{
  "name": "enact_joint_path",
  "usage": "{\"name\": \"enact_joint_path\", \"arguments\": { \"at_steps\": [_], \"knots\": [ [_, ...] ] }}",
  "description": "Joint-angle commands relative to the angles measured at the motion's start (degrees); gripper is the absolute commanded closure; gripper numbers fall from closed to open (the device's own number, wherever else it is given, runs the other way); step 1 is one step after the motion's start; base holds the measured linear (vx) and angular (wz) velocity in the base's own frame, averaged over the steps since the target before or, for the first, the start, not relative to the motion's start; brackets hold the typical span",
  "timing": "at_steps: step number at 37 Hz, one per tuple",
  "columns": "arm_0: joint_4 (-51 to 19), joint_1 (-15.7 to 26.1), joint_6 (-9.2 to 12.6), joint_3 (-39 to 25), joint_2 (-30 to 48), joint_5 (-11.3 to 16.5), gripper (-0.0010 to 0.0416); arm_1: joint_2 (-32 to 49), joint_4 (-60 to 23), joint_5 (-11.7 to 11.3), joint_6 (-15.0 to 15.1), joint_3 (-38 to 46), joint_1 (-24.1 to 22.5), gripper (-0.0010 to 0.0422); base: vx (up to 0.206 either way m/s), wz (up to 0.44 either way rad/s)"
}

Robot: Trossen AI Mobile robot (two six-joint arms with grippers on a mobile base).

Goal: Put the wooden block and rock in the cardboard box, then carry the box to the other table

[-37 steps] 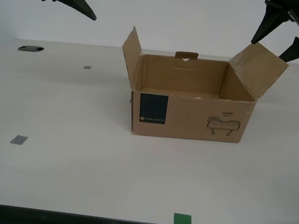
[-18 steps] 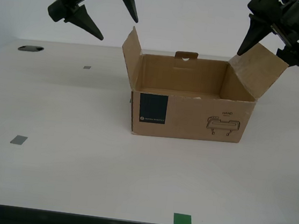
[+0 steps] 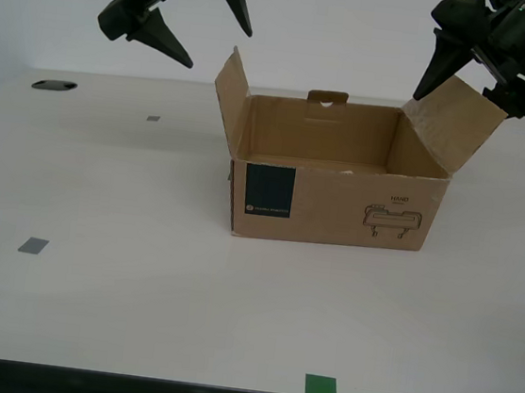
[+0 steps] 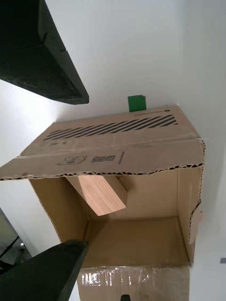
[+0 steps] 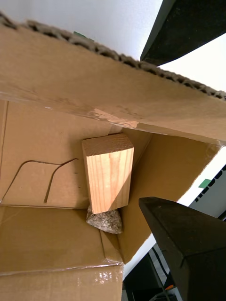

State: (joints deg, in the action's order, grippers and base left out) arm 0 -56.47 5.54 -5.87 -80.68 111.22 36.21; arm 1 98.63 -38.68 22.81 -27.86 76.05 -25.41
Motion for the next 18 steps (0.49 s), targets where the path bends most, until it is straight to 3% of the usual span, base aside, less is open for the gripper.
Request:
{"name": "enact_joint_path", "arguments": {
  "at_steps": [1, 18],
  "knots": [
    [0.3, 0.1, -0.1, 0.0, 0.0, 0.3, 0.0019, 2.5, -0.3, 0.5, -0.3, 0.5, -0.4, 0.0021, 0.0, 0.0],
    [0.6, 0.2, -0.6, 0.0, 0.0, 0.3, 0.0019, 11.8, -1.1, 0.4, -0.6, 6.4, -1.4, 0.0021, 0.0, 0.0]
  ]
}}
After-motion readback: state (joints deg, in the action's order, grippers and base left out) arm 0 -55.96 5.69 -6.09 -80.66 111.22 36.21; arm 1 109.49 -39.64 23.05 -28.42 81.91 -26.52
